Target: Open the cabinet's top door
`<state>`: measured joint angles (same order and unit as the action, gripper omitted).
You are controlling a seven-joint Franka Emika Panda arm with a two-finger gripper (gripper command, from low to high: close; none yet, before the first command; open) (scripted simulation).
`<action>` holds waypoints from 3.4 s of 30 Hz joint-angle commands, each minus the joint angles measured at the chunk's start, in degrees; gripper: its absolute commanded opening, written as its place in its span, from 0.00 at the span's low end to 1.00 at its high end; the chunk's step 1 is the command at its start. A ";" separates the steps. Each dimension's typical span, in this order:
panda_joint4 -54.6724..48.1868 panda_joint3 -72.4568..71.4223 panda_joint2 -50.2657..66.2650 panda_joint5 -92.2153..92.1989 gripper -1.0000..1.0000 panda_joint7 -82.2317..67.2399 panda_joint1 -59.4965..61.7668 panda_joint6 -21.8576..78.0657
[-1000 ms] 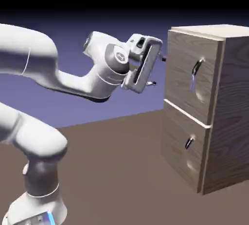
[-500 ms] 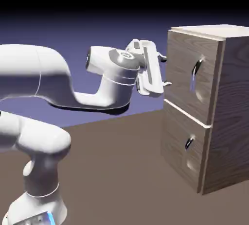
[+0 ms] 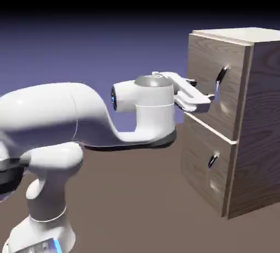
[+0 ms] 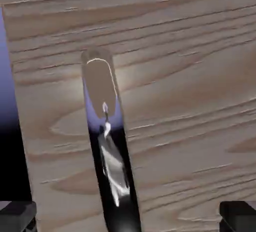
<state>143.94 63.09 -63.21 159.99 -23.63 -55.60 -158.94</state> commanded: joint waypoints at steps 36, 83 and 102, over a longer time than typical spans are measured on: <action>2.04 -37.36 29.35 6.73 0.00 42.71 35.96 5.65; 0.11 -108.25 31.96 -97.68 0.00 7.29 53.82 74.35; -29.04 -127.10 70.08 -100.17 0.00 23.78 60.31 117.88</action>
